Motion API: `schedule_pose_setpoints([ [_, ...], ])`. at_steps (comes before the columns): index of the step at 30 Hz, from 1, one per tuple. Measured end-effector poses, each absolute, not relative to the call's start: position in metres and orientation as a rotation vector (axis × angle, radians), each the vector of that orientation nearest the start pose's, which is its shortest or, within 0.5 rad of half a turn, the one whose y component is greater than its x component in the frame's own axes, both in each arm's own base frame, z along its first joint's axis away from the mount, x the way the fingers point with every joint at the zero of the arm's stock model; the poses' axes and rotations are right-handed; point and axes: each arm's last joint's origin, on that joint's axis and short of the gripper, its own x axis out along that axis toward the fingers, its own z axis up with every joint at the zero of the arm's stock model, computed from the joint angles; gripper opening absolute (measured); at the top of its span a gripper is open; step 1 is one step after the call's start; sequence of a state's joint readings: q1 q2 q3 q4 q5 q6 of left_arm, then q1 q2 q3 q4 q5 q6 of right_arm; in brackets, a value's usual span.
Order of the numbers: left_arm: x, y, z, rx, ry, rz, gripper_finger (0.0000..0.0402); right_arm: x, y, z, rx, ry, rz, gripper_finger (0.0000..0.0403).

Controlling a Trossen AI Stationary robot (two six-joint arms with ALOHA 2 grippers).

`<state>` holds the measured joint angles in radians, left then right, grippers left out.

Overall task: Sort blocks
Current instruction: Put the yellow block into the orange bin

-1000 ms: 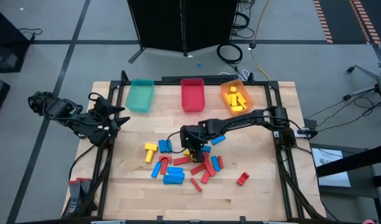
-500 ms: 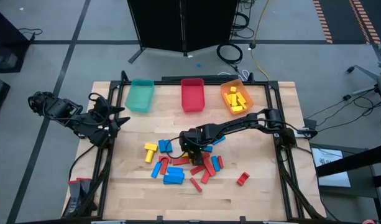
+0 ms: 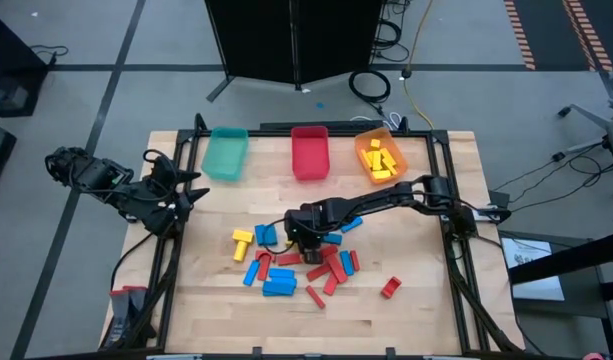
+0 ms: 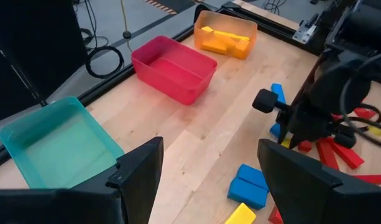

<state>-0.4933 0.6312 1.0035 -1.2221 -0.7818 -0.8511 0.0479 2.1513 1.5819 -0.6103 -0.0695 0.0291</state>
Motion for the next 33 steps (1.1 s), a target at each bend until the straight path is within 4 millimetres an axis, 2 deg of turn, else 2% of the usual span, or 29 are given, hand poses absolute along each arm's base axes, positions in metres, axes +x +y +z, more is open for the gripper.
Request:
schedule_pose_setpoints([
  [5,0.073,-0.016,0.338,-0.305,0.508,0.526,0.0267,0.442,0.013,0.203,-0.066,1.208,0.083,0.0038],
  [9,0.073,-0.016,0.338,-0.305,0.508,0.526,0.0267,0.429,-0.008,0.250,-0.132,1.214,0.067,0.0038],
  [13,0.073,-0.016,0.338,-0.310,0.507,0.527,0.0267,0.392,-0.043,0.290,-0.164,1.259,-0.050,0.0038],
  [18,0.073,-0.016,0.338,-0.314,0.506,0.527,0.0267,0.321,-0.096,0.312,-0.094,1.318,-0.289,0.0038],
  [22,0.073,-0.016,0.338,-0.310,0.503,0.532,0.0267,0.264,-0.133,0.313,0.054,1.245,-0.518,0.0038],
  [25,0.073,-0.016,0.338,-0.306,0.497,0.540,0.0267,0.237,-0.151,0.304,0.156,1.175,-0.648,0.0038],
  [28,0.073,-0.015,0.338,-0.301,0.486,0.553,0.0267,0.227,-0.167,0.287,0.256,1.108,-0.765,0.0038],
  [33,0.073,-0.015,0.339,-0.319,0.472,0.568,0.0267,0.227,-0.186,0.248,0.398,1.013,-0.906,0.0038],
])
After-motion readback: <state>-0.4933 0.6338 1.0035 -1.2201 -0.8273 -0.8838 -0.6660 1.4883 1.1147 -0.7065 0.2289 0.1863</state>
